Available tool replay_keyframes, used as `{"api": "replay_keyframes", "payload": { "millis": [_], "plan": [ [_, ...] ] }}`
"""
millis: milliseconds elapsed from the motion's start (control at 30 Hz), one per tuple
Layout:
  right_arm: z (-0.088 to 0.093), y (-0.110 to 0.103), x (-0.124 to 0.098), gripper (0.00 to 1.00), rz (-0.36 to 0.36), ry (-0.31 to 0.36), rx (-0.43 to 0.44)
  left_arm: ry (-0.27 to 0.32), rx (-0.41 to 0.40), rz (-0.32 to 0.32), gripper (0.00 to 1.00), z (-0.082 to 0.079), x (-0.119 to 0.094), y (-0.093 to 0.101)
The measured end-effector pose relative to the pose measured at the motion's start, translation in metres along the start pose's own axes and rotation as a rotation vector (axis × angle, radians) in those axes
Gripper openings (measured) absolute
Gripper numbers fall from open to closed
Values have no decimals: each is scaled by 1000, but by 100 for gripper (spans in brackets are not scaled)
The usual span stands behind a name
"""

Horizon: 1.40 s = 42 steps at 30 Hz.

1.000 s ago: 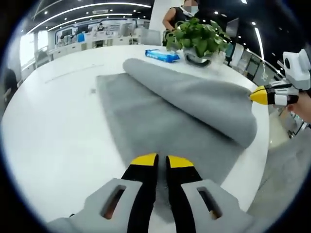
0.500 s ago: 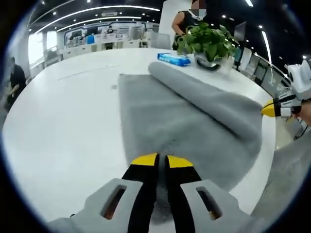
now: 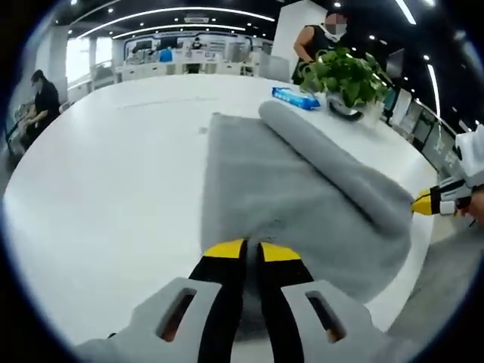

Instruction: Open the folded towel by lifting each exposed corner and separating the folded layers until the towel lies flat within the target outline without major curled edges

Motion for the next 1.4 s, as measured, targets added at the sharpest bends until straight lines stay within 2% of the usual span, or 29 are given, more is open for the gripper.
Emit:
{"api": "replay_keyframes", "payload": {
  "millis": [100,200,267,500,800,933,1133,1400],
  "plan": [
    [-8,-1,-1,8,-12,41,14,-7,-19,22,7,-6,-3,2],
    [-14,-3,1,11,-30,45,27,4,-28,48,9,-12,0,3],
    [-19,-6,3,13,-38,55,32,9,13,57,9,-19,5,2],
    [-46,-17,21,17,-71,107,-19,4,66,82,12,-38,24,2],
    [-79,-31,52,18,-116,147,-79,-36,137,90,13,-47,47,-1],
    [-77,-37,65,17,-141,116,-100,-76,136,92,13,-41,55,-4],
    [-74,-37,70,15,-143,100,-124,-70,197,69,10,-40,55,-4],
    [-71,-33,71,12,-126,103,-128,-55,178,22,8,-38,53,-4]
  ]
}}
Point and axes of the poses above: the point that each gripper's makers call its tool centre point, and the gripper's own axes: x roughly forward along the fingers, y roughly to its right, z roughly out of its underside, the point moved 8 cm from there along -x, roughly backward along the fingers, and after that the axes turned 15 degrees about z, right-handed, at the moved point
